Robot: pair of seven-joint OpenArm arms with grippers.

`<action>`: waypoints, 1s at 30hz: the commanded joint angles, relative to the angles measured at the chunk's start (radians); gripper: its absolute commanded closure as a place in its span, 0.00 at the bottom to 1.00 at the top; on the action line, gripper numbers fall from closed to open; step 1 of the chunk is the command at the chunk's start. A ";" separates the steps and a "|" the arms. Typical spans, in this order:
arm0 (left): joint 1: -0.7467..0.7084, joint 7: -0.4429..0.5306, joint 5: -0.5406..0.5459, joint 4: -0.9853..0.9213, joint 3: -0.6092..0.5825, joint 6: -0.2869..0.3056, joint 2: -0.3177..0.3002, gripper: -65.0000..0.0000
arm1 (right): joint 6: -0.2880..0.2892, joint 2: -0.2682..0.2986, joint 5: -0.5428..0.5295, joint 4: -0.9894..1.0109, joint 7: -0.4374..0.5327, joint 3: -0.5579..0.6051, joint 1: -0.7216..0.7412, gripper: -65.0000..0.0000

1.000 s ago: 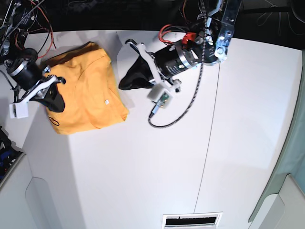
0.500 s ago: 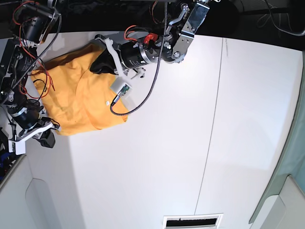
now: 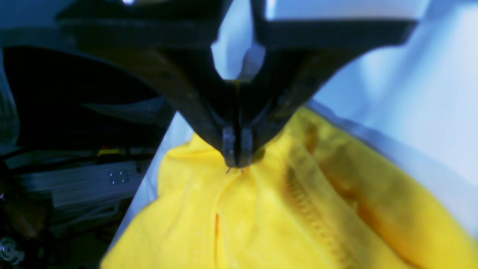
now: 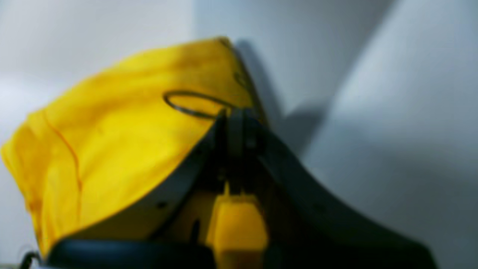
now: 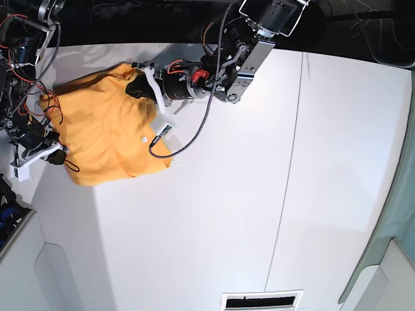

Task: Layout the t-shirt on the table in an organized manner, then fold the t-shirt properly
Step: 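Grasp the bundle edge with the left gripper and pull it flat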

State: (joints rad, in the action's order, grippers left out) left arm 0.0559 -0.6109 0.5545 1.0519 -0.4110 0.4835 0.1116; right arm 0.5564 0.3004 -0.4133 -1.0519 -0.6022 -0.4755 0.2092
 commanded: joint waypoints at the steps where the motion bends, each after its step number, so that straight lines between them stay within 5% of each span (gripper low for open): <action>1: 0.030 -0.005 -0.013 -0.005 0.001 -0.027 0.007 1.00 | 0.012 0.014 -0.033 -0.014 0.014 -0.001 0.000 1.00; 12: 0.197 -0.035 -0.076 -0.039 0.007 -0.027 -0.011 1.00 | 0.027 -0.012 -0.211 -0.091 -0.051 -0.001 -0.188 1.00; 23: 0.294 -0.031 -0.209 -0.039 0.006 -0.027 -0.155 1.00 | 0.035 -0.256 -0.276 -0.293 -0.092 0.006 -0.363 1.00; 30: 0.323 -0.028 -0.211 -0.039 0.006 0.006 -0.252 1.00 | 0.035 -0.346 -0.275 -0.297 -0.091 0.133 -0.409 1.00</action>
State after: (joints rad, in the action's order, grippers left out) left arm 0.3607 -0.6273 0.3565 1.0031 -0.4057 0.4984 -0.1364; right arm 0.5873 -0.0387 -0.6804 -1.3437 -0.6765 -0.3466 -0.1970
